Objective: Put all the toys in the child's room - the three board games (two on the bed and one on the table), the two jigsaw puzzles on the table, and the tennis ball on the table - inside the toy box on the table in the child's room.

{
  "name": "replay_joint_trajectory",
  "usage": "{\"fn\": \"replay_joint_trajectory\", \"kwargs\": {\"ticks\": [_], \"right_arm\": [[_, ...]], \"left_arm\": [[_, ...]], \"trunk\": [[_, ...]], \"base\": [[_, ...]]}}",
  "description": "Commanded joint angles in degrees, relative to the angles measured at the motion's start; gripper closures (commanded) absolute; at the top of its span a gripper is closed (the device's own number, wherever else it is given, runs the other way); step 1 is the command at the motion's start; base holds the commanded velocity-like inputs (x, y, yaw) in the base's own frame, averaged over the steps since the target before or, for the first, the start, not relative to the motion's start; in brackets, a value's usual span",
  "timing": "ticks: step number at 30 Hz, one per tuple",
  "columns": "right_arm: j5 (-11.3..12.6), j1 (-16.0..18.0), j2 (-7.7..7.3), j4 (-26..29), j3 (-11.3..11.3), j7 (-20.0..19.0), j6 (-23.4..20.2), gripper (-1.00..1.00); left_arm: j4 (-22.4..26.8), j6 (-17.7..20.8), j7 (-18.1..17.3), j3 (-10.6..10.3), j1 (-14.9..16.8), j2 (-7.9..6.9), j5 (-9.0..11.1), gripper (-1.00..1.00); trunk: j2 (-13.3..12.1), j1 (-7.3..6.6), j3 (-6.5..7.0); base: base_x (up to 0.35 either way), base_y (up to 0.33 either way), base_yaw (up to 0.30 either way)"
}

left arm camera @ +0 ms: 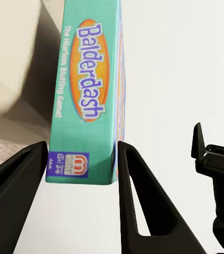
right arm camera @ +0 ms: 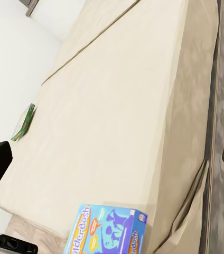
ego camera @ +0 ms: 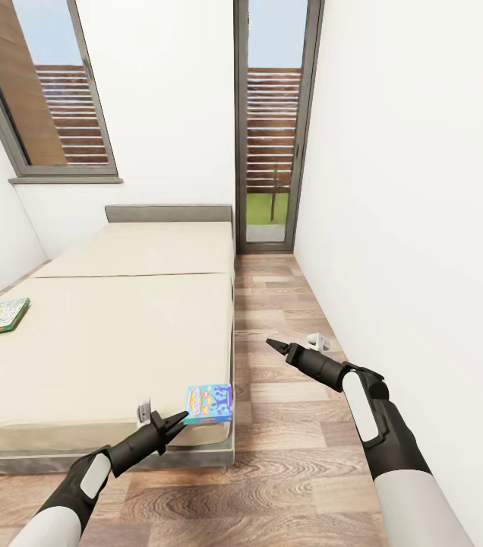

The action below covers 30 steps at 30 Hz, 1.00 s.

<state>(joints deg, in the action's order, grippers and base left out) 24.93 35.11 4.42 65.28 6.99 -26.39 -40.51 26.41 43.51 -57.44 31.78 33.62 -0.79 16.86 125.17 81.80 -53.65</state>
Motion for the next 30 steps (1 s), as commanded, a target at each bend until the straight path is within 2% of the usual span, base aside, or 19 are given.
{"fn": "replay_joint_trajectory", "kwargs": {"ticks": [1, 4, 10, 19, 26, 30], "right_arm": [[0.1, 0.0, 0.07, 0.0, 0.2, -0.2, -0.4, -1.0], [0.1, 0.0, 0.07, 0.0, 0.2, -0.2, -0.4, -1.0], [0.1, 0.0, 0.11, 0.0, 0.2, -0.2, -0.4, -1.0], [0.1, 0.0, 0.15, 0.0, 0.1, -0.2, -0.4, -1.0], [0.0, 0.0, 0.15, -0.1, 0.1, -0.2, -0.4, -1.0], [0.0, 0.0, 0.15, -0.1, 0.1, -0.2, -0.4, -1.0]], "left_arm": [[0.0, 0.3, -0.1, 0.1, 0.0, -0.01, 0.1, 1.0], [0.0, 0.4, -0.2, 0.0, 0.0, -0.16, 0.1, 1.0], [0.1, 1.2, -0.4, -1.6, 0.1, -0.51, 0.1, 1.0], [0.3, 3.5, -4.7, -2.9, 0.2, -0.75, 0.0, 1.0], [0.5, 4.2, -5.5, -5.1, 0.3, -0.91, -0.1, 1.0], [2.5, 5.6, -5.6, -7.5, 0.3, -1.26, -0.1, 1.0]], "trunk": [[0.0, -0.01, -0.05], [0.0, -0.01, -0.05], [0.0, -0.01, -0.05], [0.0, -0.01, -0.05], [0.0, -0.01, -0.05], [0.0, -0.01, -0.05]], "base": [[0.0, 0.0, 0.0], [0.0, 0.0, 0.0], [0.0, 0.0, 0.0], [0.0, 0.0, 0.0], [0.0, 0.0, 0.0], [0.0, 0.0, 0.0]]}}
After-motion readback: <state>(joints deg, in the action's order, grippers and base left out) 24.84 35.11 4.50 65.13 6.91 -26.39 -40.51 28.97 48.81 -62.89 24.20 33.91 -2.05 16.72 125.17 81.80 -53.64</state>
